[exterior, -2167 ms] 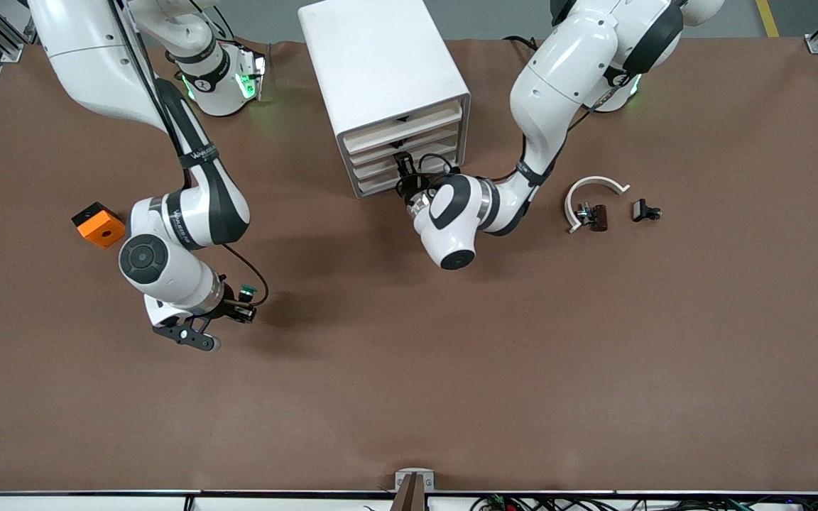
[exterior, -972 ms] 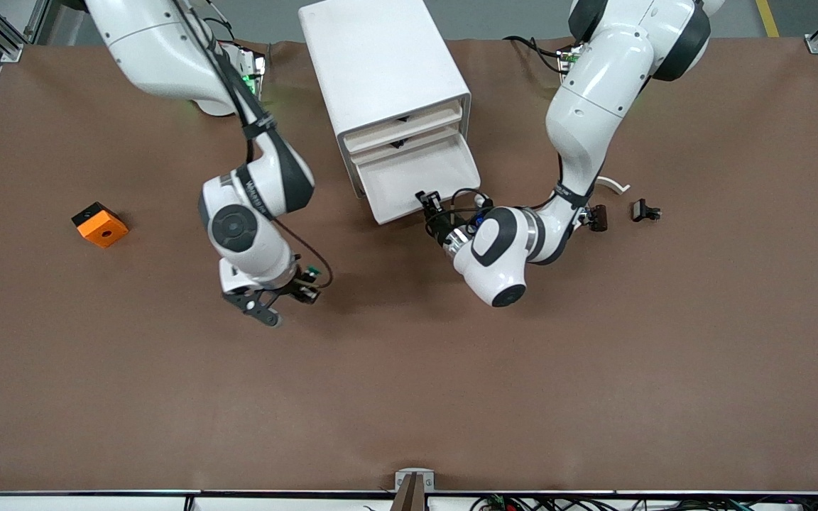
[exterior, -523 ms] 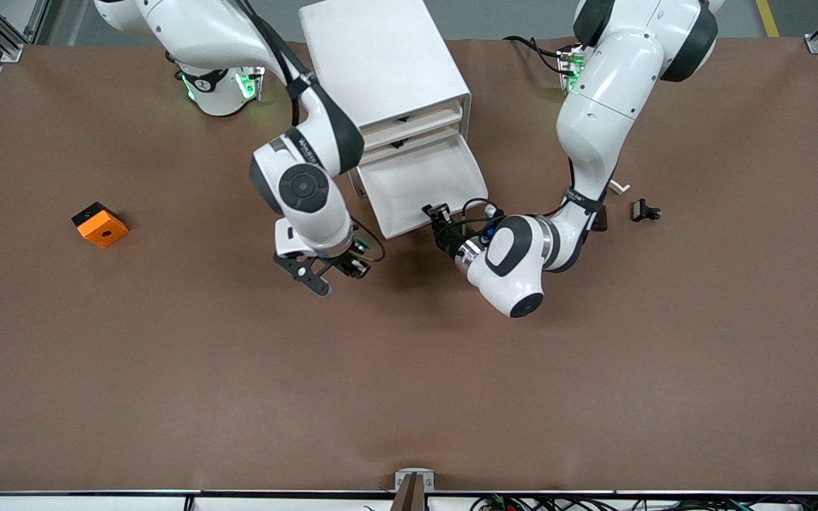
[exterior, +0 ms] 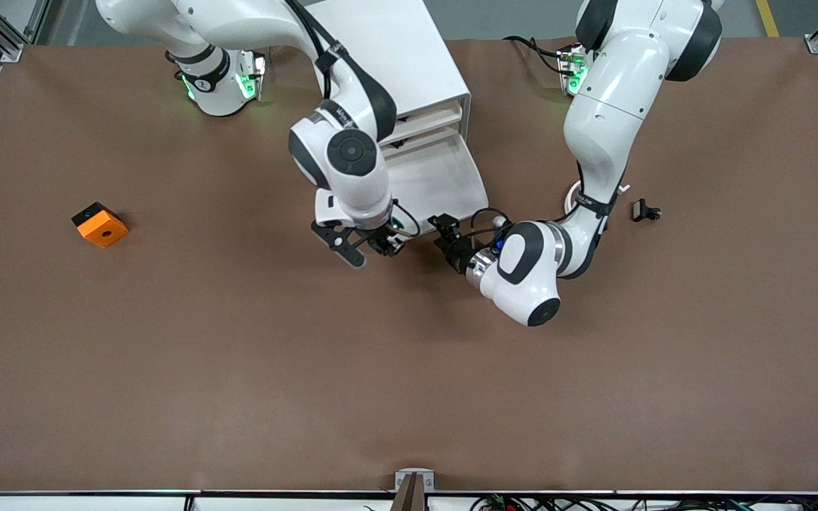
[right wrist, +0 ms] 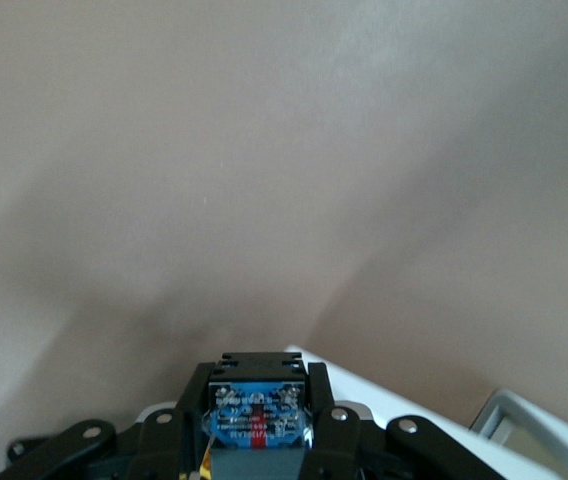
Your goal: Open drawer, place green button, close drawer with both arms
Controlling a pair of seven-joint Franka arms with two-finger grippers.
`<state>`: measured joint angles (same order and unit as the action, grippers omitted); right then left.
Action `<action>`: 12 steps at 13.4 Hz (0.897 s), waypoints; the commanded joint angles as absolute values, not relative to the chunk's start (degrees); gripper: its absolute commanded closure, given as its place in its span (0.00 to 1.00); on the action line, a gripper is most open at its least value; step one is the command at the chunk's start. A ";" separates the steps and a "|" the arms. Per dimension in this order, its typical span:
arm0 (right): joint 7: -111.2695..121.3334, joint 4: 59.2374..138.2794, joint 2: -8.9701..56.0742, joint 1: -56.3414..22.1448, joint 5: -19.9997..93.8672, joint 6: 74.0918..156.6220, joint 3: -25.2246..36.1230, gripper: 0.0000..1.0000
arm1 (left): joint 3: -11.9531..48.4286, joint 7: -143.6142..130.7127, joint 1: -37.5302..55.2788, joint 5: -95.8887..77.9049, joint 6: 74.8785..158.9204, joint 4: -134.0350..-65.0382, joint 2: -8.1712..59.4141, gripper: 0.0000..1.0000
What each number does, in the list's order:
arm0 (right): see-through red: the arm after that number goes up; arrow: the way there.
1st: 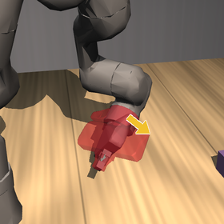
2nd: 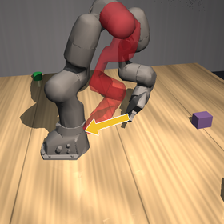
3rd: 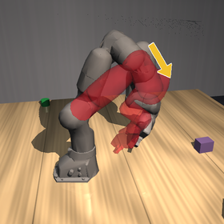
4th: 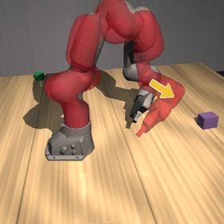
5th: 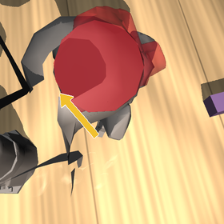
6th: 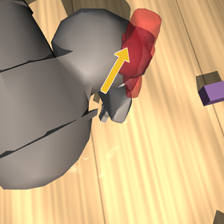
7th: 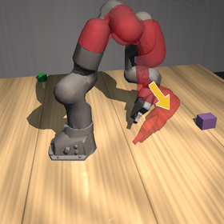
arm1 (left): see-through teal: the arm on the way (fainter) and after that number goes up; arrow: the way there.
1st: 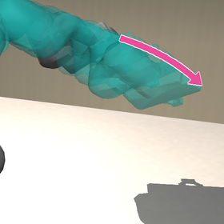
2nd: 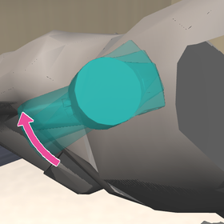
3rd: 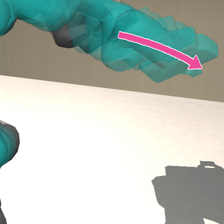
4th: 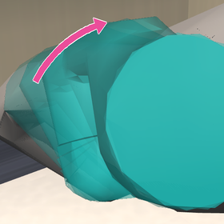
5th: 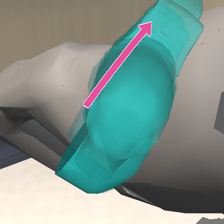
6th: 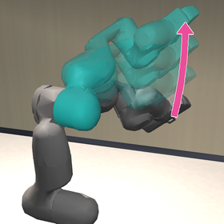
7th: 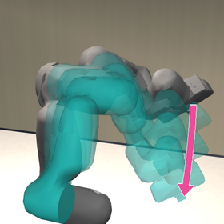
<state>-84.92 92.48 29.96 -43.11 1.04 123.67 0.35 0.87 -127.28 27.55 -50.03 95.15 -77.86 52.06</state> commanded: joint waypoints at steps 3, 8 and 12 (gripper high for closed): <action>-90.25 91.41 29.79 -47.01 1.49 122.78 0.88 1.00 | 0.09 -126.30 25.84 -45.46 93.96 -71.91 50.63 0.00; -94.30 91.32 31.28 -49.91 1.32 123.57 0.88 1.00 | -2.27 -118.17 25.66 -37.63 94.22 -68.38 44.50 0.00; -96.06 87.64 35.76 -51.59 0.88 123.75 0.97 1.00 | -4.39 -107.77 25.49 -32.02 94.04 -68.55 36.76 0.00</action>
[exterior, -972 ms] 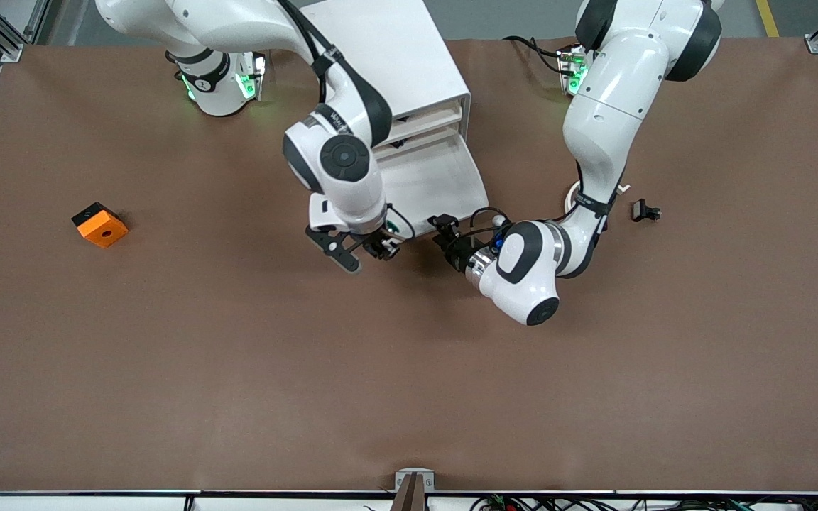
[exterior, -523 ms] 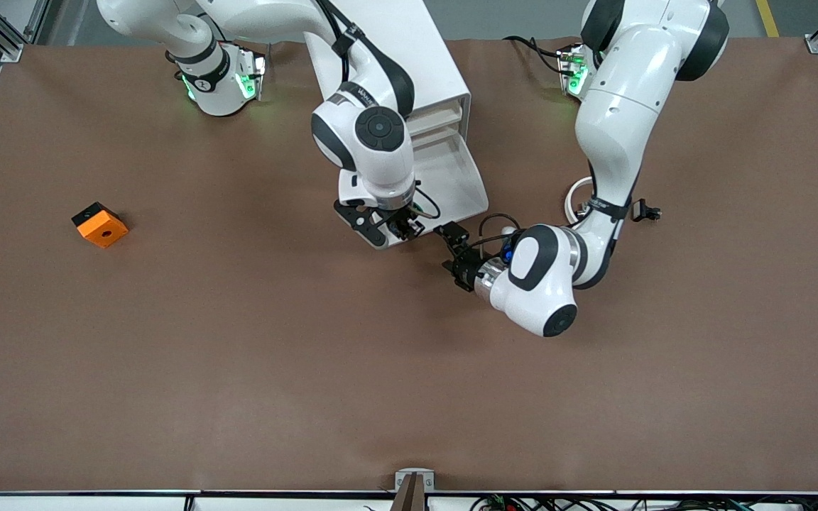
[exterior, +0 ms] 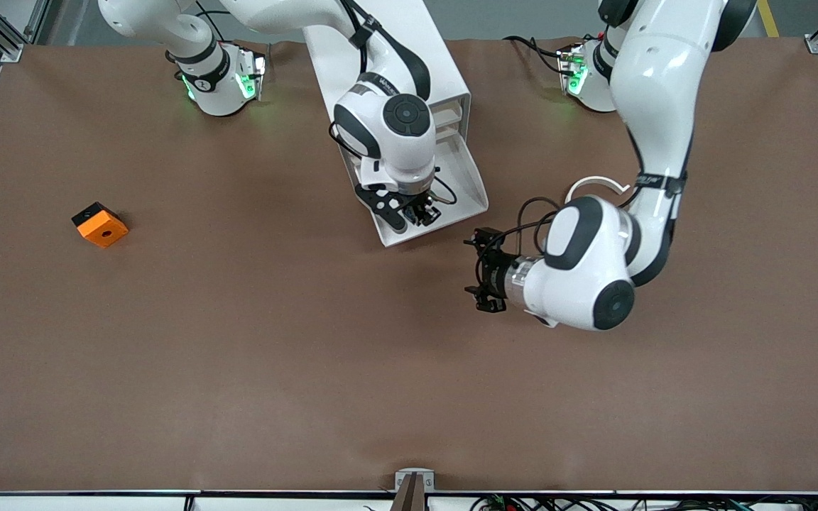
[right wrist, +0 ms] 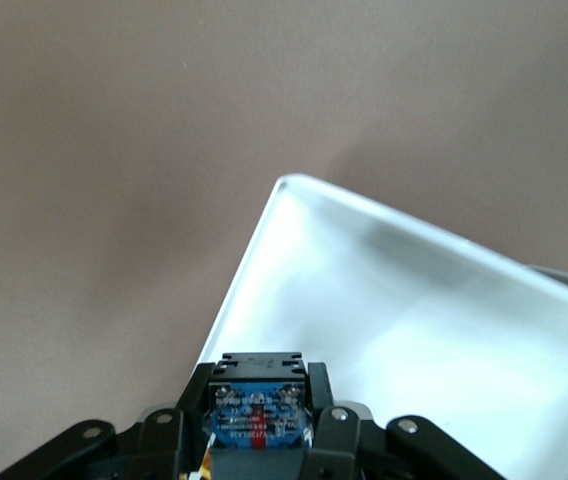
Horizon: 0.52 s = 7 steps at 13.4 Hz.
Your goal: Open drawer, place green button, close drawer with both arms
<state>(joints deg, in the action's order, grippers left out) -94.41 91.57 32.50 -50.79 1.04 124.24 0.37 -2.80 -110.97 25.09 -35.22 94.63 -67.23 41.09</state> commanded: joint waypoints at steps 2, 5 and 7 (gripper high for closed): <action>-96.15 86.14 37.08 -52.29 0.97 123.92 0.97 1.00 | -4.05 -99.72 25.49 -21.68 93.96 -68.64 32.54 0.00; -96.07 85.96 37.61 -52.56 0.88 124.63 0.97 1.00 | -4.13 -85.12 25.05 -13.99 92.74 -69.69 27.00 0.00; -95.80 85.96 37.70 -52.12 0.79 124.63 0.97 0.01 | -4.05 -75.63 23.83 -8.99 89.23 -69.78 23.75 0.00</action>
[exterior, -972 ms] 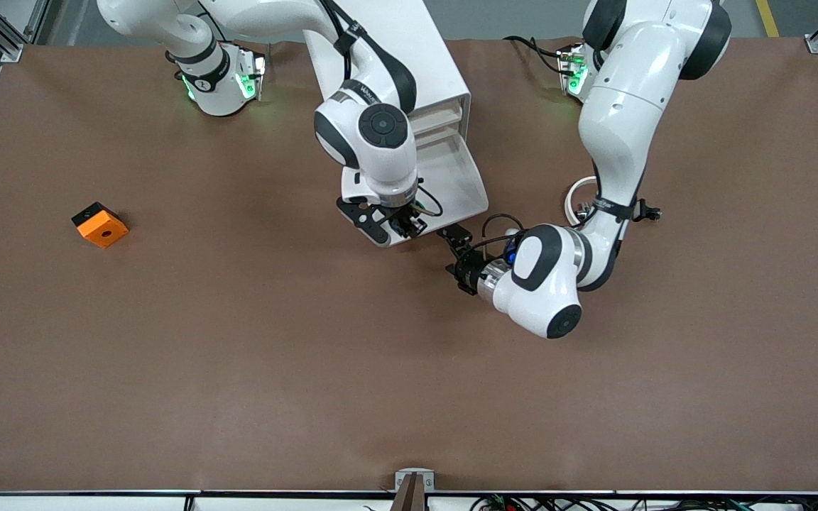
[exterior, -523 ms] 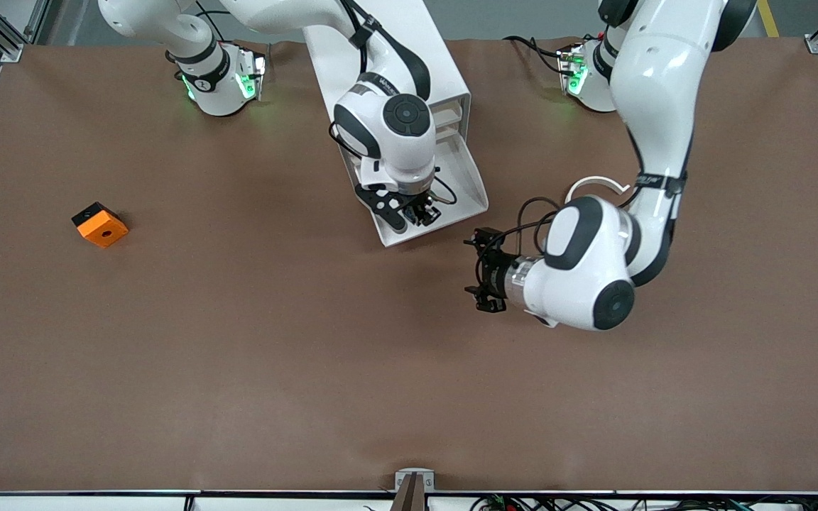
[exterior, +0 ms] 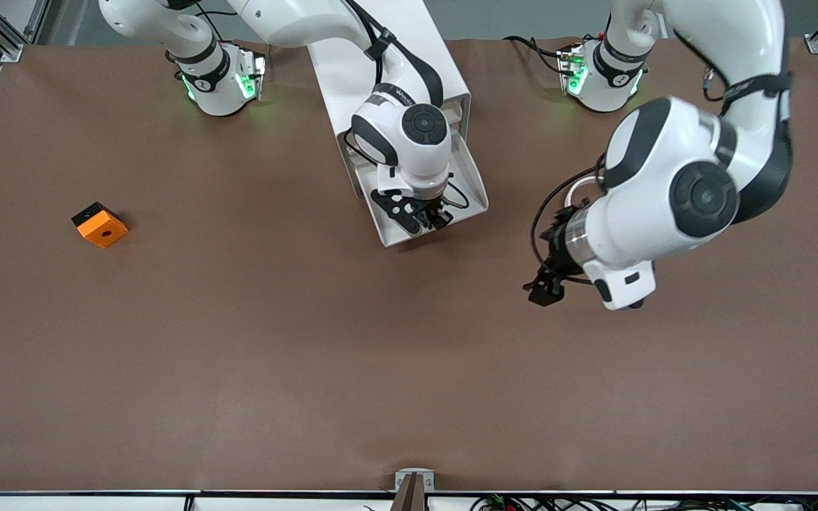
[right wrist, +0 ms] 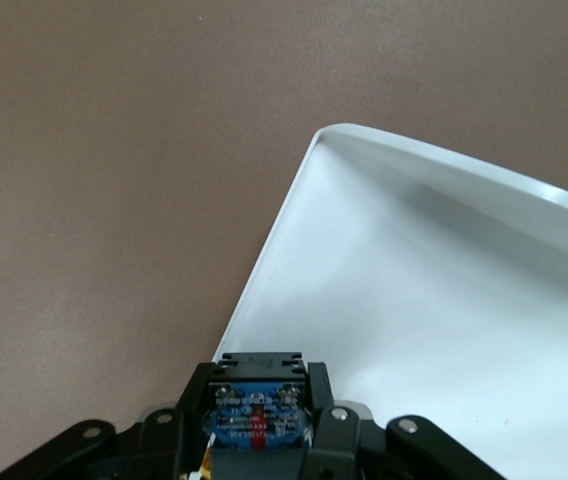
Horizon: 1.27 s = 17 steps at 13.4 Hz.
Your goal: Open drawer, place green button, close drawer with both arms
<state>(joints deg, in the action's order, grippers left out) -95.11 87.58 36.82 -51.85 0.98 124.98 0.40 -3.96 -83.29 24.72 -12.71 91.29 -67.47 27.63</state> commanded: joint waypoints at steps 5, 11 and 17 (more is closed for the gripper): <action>-92.56 85.26 37.62 -52.21 0.09 124.45 1.05 0.00 | -4.13 -57.53 20.05 -3.78 85.44 -69.96 17.50 0.00; -81.85 84.20 36.92 -48.09 0.18 123.66 1.41 0.00 | -4.13 -37.46 13.89 -3.78 79.98 -69.96 11.43 0.00; -57.96 84.29 33.14 -36.85 0.00 115.07 1.49 0.00 | -3.87 -30.33 12.22 -1.59 79.37 -73.64 6.96 0.00</action>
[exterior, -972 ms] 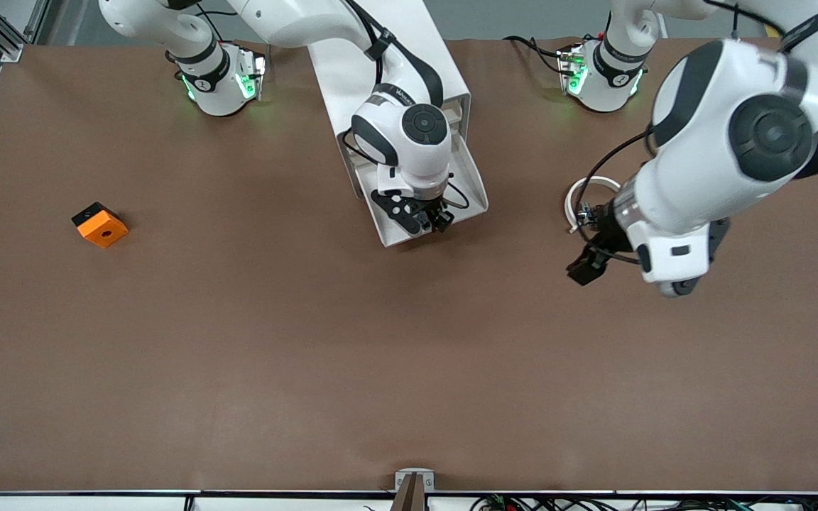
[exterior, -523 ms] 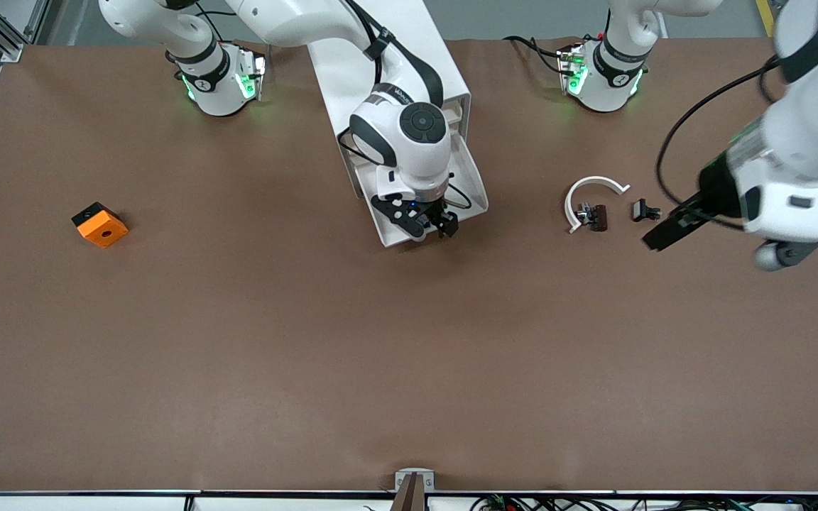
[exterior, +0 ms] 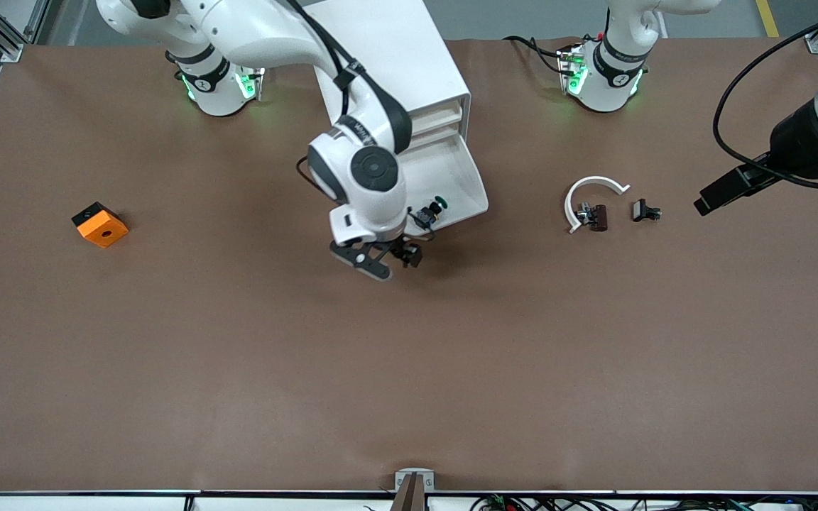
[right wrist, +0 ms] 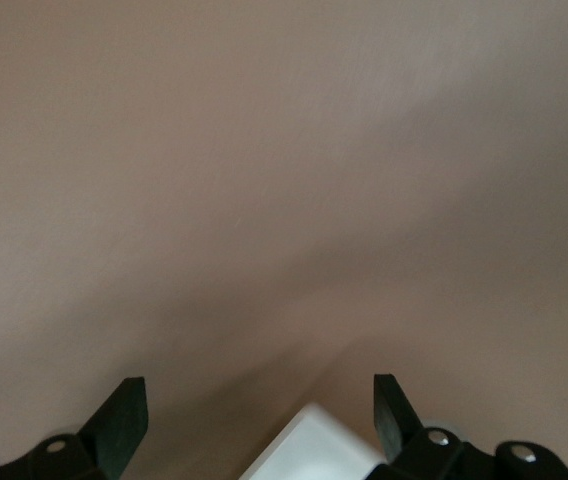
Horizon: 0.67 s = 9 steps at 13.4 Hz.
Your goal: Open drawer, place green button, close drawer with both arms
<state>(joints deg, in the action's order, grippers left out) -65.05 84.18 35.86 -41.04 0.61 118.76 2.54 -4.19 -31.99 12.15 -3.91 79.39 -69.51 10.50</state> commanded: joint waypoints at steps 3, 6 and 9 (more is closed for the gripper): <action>-45.65 84.37 30.42 -30.61 0.00 111.72 1.58 0.00 | -2.65 -29.01 10.21 -1.32 80.41 -77.76 4.14 0.00; -32.82 84.73 26.73 -23.93 0.00 107.42 1.58 0.00 | 3.94 -22.79 2.57 -1.67 91.18 -92.49 -4.19 0.00; -22.97 84.81 23.04 -17.95 -0.09 102.85 1.58 0.00 | 9.99 -20.57 -0.96 -1.93 99.91 -102.28 -7.47 0.00</action>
<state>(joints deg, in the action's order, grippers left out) -27.83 83.51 26.40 -21.43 0.52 105.40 2.86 5.56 -21.75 1.26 -2.48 94.56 -93.64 -2.91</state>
